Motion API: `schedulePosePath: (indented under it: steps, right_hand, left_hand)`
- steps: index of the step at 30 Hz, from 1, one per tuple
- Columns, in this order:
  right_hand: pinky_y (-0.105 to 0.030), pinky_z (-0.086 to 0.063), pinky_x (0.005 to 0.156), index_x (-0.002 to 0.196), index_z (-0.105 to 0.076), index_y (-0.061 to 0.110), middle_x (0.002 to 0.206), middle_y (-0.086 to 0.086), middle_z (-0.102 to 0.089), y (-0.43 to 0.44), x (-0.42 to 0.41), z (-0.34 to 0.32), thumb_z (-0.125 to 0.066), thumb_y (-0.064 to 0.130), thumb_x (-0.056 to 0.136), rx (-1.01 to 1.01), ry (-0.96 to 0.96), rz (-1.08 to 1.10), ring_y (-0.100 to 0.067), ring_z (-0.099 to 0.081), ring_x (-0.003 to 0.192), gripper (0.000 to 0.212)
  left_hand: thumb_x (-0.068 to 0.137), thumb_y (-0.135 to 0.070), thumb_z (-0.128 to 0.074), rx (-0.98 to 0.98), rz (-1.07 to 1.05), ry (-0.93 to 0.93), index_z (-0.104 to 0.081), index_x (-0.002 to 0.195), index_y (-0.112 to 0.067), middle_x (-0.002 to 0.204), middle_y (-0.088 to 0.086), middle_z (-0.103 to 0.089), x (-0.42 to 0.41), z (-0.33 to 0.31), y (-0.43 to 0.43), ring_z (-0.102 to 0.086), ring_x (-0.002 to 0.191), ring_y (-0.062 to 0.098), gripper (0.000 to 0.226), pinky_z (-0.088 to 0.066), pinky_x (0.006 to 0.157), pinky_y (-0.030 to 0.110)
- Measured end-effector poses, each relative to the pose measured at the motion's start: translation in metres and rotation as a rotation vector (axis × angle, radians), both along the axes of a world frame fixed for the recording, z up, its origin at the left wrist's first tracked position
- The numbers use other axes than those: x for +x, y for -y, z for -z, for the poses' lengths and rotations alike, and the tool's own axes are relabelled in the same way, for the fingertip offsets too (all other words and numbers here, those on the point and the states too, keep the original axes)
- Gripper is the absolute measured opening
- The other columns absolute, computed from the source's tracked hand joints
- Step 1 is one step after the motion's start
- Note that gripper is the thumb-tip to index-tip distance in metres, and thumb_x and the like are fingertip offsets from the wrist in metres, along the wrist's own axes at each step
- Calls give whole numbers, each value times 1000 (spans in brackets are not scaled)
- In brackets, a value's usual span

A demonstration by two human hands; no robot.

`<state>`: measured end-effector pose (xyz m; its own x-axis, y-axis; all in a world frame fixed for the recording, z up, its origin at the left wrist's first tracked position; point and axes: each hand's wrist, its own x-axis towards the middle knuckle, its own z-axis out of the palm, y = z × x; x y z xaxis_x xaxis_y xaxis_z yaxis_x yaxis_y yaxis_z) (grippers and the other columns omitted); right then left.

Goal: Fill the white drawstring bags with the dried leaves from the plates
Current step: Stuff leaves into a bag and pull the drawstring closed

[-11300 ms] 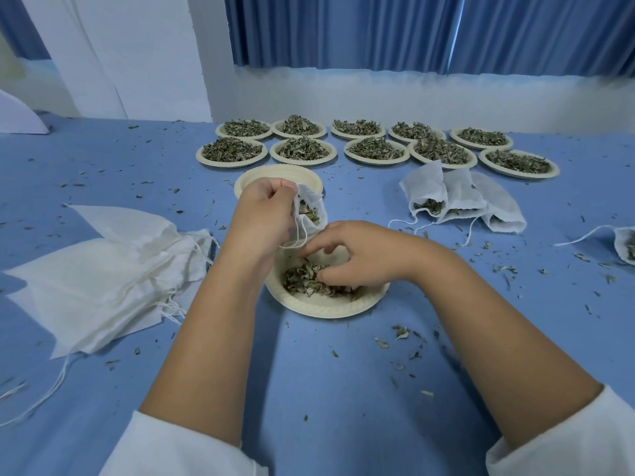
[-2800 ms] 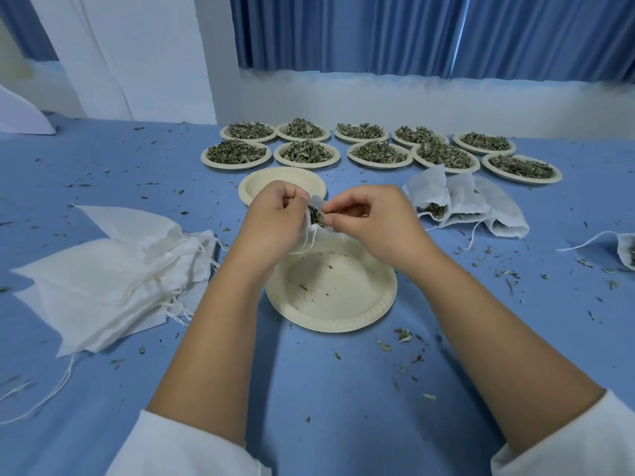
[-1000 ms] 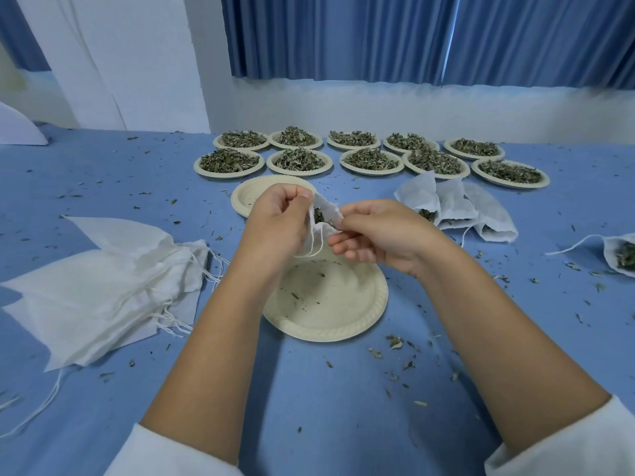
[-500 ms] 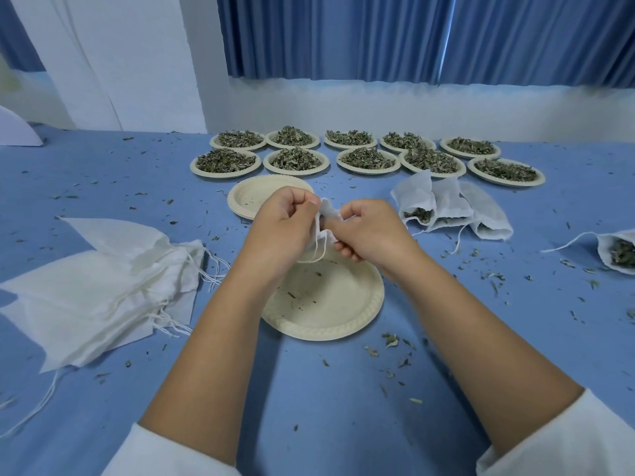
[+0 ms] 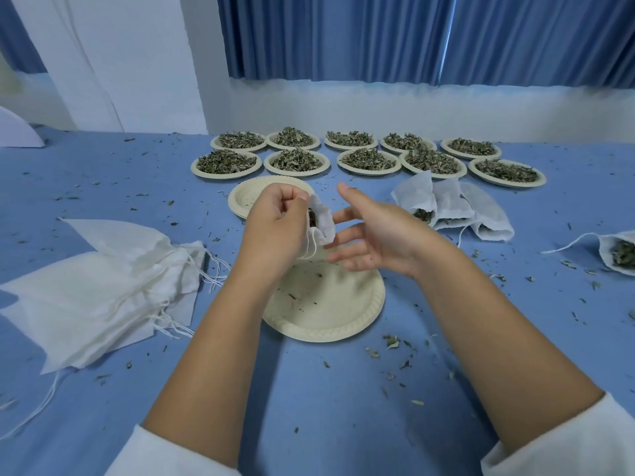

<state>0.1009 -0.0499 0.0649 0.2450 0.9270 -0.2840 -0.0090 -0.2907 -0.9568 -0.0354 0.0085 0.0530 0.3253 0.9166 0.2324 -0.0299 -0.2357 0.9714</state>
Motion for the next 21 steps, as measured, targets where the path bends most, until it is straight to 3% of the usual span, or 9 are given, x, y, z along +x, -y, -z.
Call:
schedulePosePath:
  steps: [2, 4, 8, 10, 12, 16, 19, 21]
  right_hand:
    - [-28, -56, 53, 110, -60, 8, 83, -16, -74, -2, -5, 2, -50, 60, 93, -15, -98, -30, -29, -74, 75, 55]
    - [-28, -56, 53, 110, -63, 5, 80, -17, -73, -5, -10, 4, -56, 47, 95, 44, -143, 34, -27, -73, 68, 45]
    - [-23, -55, 51, 88, -59, 4, 60, -6, -64, -6, -8, 6, -63, 8, 92, 176, -208, 189, -12, -64, 48, 6]
    - [-21, -55, 53, 89, -52, 8, 53, -3, -62, -6, -3, 9, -61, -2, 89, 218, -178, 227, -8, -61, 45, 14]
    - [-21, -55, 54, 90, -48, 11, 59, -6, -64, -6, 0, 11, -59, -5, 89, 278, -69, 267, -9, -62, 48, 20]
    - [-34, -57, 60, 76, -52, 18, 81, -3, -58, -7, 20, 16, -50, -7, 93, 444, 431, 442, -21, -68, 59, 30]
    - [-20, -46, 58, 80, -66, 23, 98, -5, -67, -5, 44, 18, -47, -3, 94, 518, 673, 605, -23, -69, 67, 34]
    - [-11, -45, 58, 89, -72, 17, 107, -5, -64, -3, 62, 20, -46, -3, 94, 561, 722, 694, -17, -66, 65, 33]
  left_hand:
    - [99, -17, -48, 40, 30, -39, -57, 87, -20, 69, -5, -61, 3, 3, 3, -52, 53, 6, 15, -43, 50, 18]
    - [99, -16, -49, 88, 73, -94, -58, 89, -20, 79, 1, -62, 6, 7, 5, -54, 61, 8, 13, -47, 55, 21]
    - [98, -14, -51, 171, 118, -178, -61, 93, -15, 81, -2, -63, 9, 12, 5, -54, 64, 1, 10, -43, 57, 9]
    - [97, -16, -53, 193, 139, -195, -60, 91, -19, 82, -6, -63, 10, 14, 4, -54, 64, -3, 10, -42, 57, 7]
    - [97, -19, -54, 214, 137, -213, -60, 91, -25, 83, -11, -61, 12, 17, 4, -54, 62, -7, 10, -40, 56, 5]
    - [96, -28, -56, 211, 12, -219, -59, 103, -30, 88, -18, -59, 11, 22, -3, -50, 60, 0, 8, -41, 54, 10]
    - [96, -29, -56, 172, -66, -217, -58, 104, -32, 88, -18, -58, 8, 25, -12, -54, 64, 5, 9, -41, 56, 16]
    - [96, -28, -55, 161, -91, -234, -57, 101, -32, 89, -17, -58, 7, 27, -15, -57, 66, 7, 7, -41, 53, 13]
